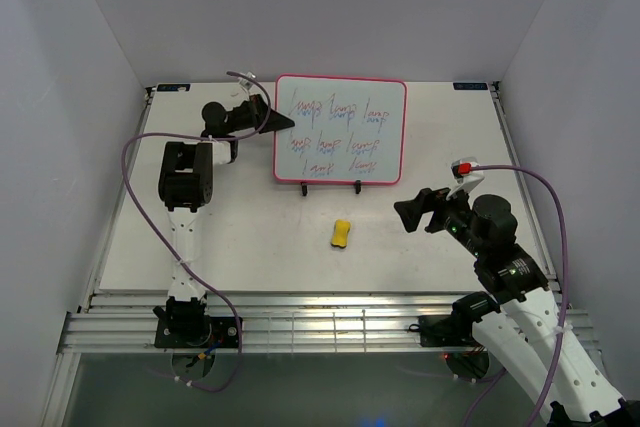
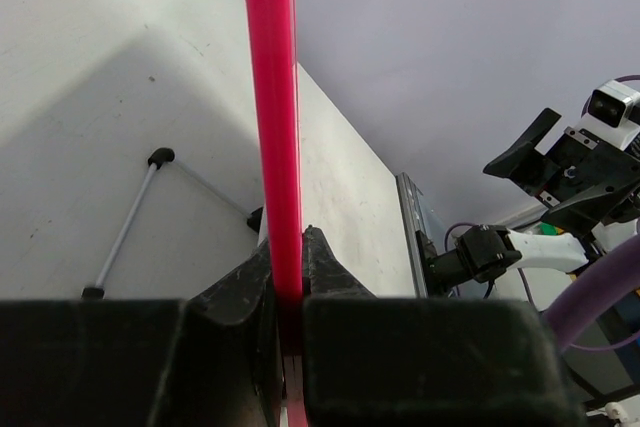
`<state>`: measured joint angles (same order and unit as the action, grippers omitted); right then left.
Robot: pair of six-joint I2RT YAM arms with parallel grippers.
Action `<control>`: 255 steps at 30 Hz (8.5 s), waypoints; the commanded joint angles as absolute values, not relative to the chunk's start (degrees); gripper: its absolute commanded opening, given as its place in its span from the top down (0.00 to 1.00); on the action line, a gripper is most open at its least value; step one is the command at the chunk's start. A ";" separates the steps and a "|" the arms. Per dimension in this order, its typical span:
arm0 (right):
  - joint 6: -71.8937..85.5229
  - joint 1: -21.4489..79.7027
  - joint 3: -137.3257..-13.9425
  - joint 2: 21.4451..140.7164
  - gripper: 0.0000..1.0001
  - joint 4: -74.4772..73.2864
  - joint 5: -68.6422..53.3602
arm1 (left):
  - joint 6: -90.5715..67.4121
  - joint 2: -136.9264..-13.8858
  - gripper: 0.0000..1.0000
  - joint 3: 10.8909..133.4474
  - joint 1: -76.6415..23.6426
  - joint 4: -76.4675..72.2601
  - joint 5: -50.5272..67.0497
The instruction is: Erase the whiteboard
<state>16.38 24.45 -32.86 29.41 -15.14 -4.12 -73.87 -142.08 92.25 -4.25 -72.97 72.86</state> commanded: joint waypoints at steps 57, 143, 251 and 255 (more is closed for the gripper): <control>44.64 58.70 -53.51 87.44 0.06 -18.08 28.99 | -26.38 -50.98 1.00 73.92 0.88 19.69 5.64; 38.52 58.62 -50.54 77.36 0.80 -19.60 35.16 | -22.23 -45.79 1.00 70.05 -9.84 23.12 19.14; 0.26 53.43 -62.99 87.00 0.84 -19.95 -13.89 | -39.46 -66.97 1.00 34.37 -23.03 -3.34 39.02; 0.44 53.79 -69.23 92.27 0.84 -17.94 -12.84 | -39.20 -66.97 1.00 34.45 -23.03 -3.43 39.29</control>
